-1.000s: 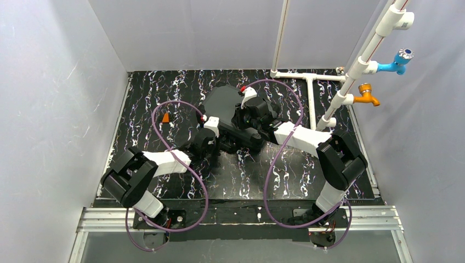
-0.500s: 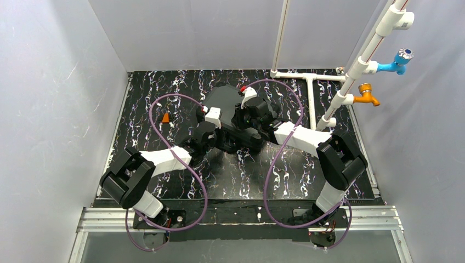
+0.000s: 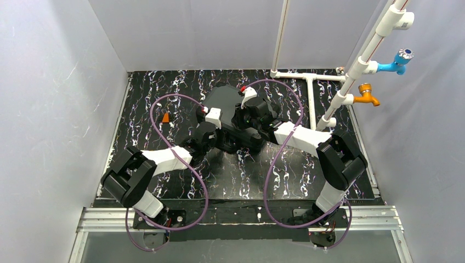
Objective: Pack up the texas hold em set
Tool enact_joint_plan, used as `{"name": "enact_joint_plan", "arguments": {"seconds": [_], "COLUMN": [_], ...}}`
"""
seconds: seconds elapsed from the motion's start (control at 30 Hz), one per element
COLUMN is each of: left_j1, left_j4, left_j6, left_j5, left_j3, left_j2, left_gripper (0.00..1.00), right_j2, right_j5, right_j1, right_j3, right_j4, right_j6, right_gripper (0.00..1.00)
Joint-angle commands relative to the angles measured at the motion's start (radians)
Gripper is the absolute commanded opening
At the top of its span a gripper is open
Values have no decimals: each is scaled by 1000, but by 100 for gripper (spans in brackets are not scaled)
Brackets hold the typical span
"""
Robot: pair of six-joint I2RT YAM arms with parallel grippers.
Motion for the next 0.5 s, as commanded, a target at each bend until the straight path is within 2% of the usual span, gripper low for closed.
{"name": "enact_joint_plan", "arguments": {"seconds": [0.0, 0.47], "left_j1": [4, 3], "left_j4": [7, 6], "left_j6": [1, 32], "left_j5": [-26, -22], "left_j3": [10, 78], "left_j2": [29, 44], "left_gripper": [0, 0], "right_j2": [80, 80], "right_j5": [-10, -9], "right_j1": [2, 2], "right_j3": [-77, -79], "right_j4": [-271, -270], "right_j6": [-3, -5], "right_gripper": [27, 26]}}
